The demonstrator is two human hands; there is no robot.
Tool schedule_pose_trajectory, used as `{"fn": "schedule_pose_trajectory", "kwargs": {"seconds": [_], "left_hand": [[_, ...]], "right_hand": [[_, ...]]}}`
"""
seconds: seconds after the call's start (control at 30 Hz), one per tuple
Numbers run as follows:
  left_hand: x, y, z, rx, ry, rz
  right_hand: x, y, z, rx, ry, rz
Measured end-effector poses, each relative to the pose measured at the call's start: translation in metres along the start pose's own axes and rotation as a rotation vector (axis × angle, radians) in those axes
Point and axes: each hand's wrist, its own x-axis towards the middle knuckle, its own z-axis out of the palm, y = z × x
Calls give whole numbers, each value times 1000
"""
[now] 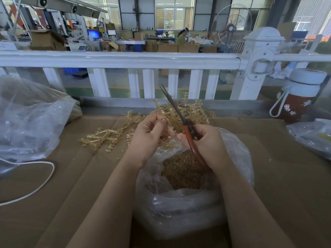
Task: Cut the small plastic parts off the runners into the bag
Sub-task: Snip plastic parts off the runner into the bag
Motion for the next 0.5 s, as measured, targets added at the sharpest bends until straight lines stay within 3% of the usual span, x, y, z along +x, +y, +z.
{"fn": "schedule_pose_trajectory", "kwargs": {"seconds": [0.3, 0.5], "left_hand": [[2, -2, -1, -43, 5, -171], [4, 3, -9, -430, -114, -397]], "right_hand": [[0, -5, -1, 81, -78, 72], [0, -7, -5, 207, 61, 146]]}}
